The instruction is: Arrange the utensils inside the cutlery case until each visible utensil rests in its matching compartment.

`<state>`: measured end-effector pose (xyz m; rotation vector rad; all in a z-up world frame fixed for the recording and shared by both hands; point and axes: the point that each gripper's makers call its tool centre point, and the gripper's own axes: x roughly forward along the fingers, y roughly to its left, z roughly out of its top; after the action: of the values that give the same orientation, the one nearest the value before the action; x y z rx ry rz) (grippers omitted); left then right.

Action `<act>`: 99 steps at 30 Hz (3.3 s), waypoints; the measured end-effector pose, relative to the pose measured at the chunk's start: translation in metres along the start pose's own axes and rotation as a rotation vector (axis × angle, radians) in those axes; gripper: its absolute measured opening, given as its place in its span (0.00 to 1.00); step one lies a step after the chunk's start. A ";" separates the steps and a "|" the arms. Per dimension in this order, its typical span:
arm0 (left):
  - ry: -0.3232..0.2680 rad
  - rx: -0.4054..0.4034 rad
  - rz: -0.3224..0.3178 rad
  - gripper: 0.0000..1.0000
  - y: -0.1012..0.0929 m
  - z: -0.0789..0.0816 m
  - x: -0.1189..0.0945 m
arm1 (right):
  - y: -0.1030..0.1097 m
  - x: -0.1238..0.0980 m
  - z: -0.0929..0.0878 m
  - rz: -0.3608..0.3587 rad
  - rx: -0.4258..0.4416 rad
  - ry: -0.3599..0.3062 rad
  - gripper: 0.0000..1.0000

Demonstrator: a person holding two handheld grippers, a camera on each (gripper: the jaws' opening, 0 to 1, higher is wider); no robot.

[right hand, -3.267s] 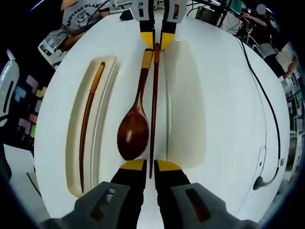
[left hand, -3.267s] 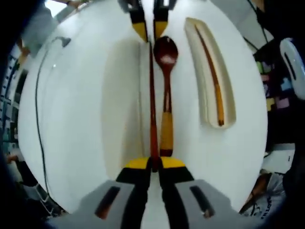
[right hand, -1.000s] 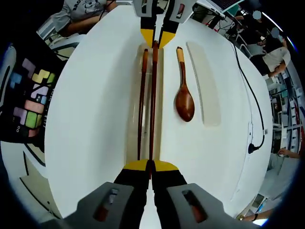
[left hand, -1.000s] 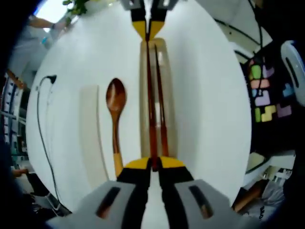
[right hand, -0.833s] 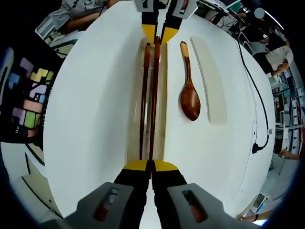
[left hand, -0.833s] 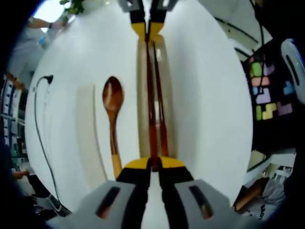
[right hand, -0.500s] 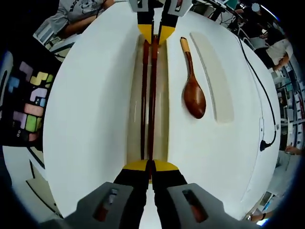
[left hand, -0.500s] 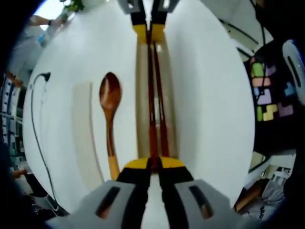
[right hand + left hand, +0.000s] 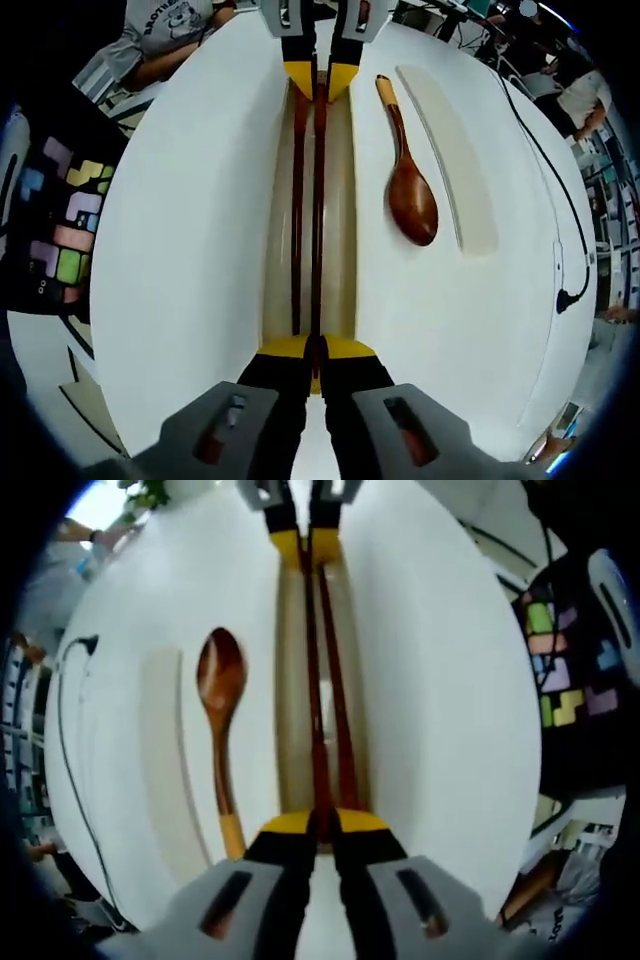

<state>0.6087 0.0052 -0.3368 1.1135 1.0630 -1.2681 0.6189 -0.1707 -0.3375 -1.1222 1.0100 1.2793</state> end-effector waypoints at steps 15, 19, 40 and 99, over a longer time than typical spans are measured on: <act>-0.111 -0.024 0.017 0.10 0.004 0.002 -0.015 | -0.005 -0.029 -0.016 -0.061 0.051 -0.052 0.09; -0.155 -0.023 0.064 0.10 0.014 0.004 -0.025 | -0.011 -0.042 -0.011 -0.078 0.091 -0.115 0.10; -0.299 -0.111 0.241 0.11 0.060 -0.013 -0.061 | -0.060 -0.079 0.035 -0.155 0.314 -0.488 0.11; -0.347 -0.086 0.056 0.07 0.072 0.015 0.004 | -0.045 0.003 0.073 0.272 1.140 -0.572 0.04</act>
<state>0.6807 -0.0113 -0.3364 0.8163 0.8110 -1.3014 0.6606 -0.0967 -0.3241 0.2475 1.1862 0.8771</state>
